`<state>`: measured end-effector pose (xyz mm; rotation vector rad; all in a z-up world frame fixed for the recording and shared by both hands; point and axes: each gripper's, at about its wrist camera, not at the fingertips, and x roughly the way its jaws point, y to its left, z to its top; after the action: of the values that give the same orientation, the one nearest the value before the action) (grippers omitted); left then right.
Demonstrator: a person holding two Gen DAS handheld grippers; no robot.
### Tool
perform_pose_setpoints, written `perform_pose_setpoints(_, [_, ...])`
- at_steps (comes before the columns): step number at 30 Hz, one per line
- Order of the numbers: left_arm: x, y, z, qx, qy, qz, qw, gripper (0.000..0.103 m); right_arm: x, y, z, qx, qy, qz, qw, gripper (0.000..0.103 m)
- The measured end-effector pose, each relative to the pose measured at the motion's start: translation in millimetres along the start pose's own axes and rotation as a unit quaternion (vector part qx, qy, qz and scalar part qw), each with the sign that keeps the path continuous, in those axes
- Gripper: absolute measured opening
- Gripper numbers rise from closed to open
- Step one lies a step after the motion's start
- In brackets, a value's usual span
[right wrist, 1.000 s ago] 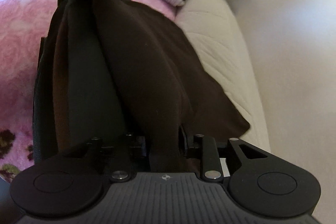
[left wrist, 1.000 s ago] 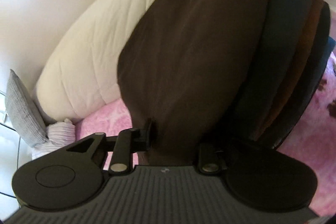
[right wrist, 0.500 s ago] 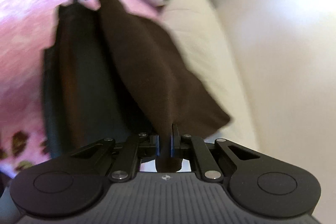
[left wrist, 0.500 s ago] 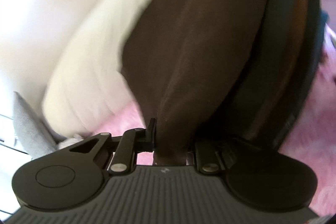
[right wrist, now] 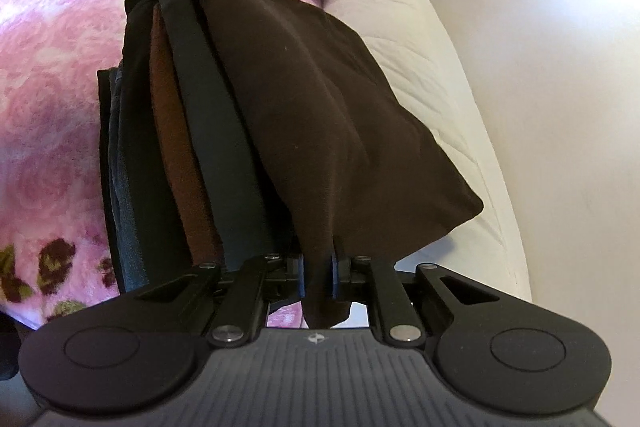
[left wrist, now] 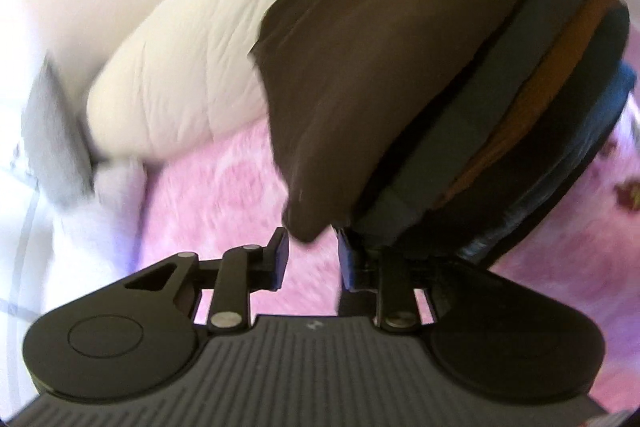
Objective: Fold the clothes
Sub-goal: 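Lower the shirt onto the top of the clothes stack with both grippers, then open both grippers and pull them back from the stack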
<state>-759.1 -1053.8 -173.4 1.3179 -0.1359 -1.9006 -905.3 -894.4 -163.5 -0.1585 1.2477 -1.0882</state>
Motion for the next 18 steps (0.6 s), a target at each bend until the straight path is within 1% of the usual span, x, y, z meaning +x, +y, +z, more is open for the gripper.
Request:
perform_pose_setpoints(1, [-4, 6, -4, -0.032, 0.005, -0.003, 0.9995, 0.03, -2, 2, -1, 0.005, 0.001, 0.0, 1.0, 0.022])
perform_pose_setpoints(2, [-8, 12, -7, -0.065, 0.007, -0.002, 0.9978, 0.034, -6, 2, -1, 0.017, 0.002, 0.0, 1.0, 0.026])
perform_pose_setpoints(3, [-13, 18, -12, -0.1, 0.009, -0.003, 0.9949, 0.037, -10, 2, -1, 0.029, 0.004, 0.0, 1.0, 0.027])
perform_pose_setpoints(4, [-19, 25, -17, -0.137, 0.01, -0.008, 0.9906, 0.038, -15, 2, -1, 0.041, 0.005, 0.0, 0.999, 0.03])
perform_pose_setpoints(5, [-26, 28, -21, -0.169, 0.008, -0.013, 0.9856, 0.041, -19, 2, -1, 0.052, 0.007, 0.0, 0.999, 0.036])
perform_pose_setpoints(6, [-34, 28, -25, -0.193, 0.006, -0.019, 0.9809, 0.043, -23, 3, -1, 0.064, 0.008, 0.0, 0.998, 0.039])
perform_pose_setpoints(7, [-42, 26, -29, -0.214, 0.002, -0.026, 0.9764, 0.045, -27, 3, -1, 0.076, 0.01, 0.0, 0.997, 0.048])
perform_pose_setpoints(8, [-50, 25, -34, -0.235, -0.002, -0.032, 0.9714, 0.056, -34, 3, 0, 0.094, 0.012, 0.0, 0.995, 0.058])
perform_pose_setpoints(9, [-62, 24, -44, -0.255, -0.008, -0.039, 0.9661, 0.069, -43, 4, 0, 0.122, 0.016, 0.0, 0.992, 0.06])
perform_pose_setpoints(10, [-81, 17, -54, -0.272, -0.017, -0.045, 0.961, 0.073, -54, 5, 0, 0.153, 0.018, 0.002, 0.988, 0.064])
perform_pose_setpoints(11, [-91, 17, -60, -0.286, -0.027, -0.053, 0.9565, 0.079, -65, 6, 0, 0.189, 0.02, 0.005, 0.982, 0.07])
perform_pose_setpoints(12, [-101, 18, -68, -0.288, -0.037, -0.059, 0.9551, 0.088, -77, 8, -1, 0.229, 0.023, 0.006, 0.973, 0.073])
perform_pose_setpoints(13, [-112, 19, -76, -0.29, -0.046, -0.066, 0.9535, 0.093, -91, 13, -2, 0.275, 0.027, 0.005, 0.961, 0.078])
perform_pose_setpoints(14, [-122, 19, -84, -0.292, -0.056, -0.073, 0.9519, 0.098, -105, 18, -4, 0.32, 0.031, 0.005, 0.947, 0.08])
perform_pose_setpoints(16, [-144, 19, -100, -0.297, -0.072, -0.085, 0.9484, 0.102, -133, 27, -7, 0.409, 0.039, 0.003, 0.912, 0.085])
perform_pose_setpoints(18, [-169, 13, -116, -0.3, -0.072, -0.093, 0.9466, 0.102, -166, 40, -18, 0.491, 0.045, -0.008, 0.87, 0.088])
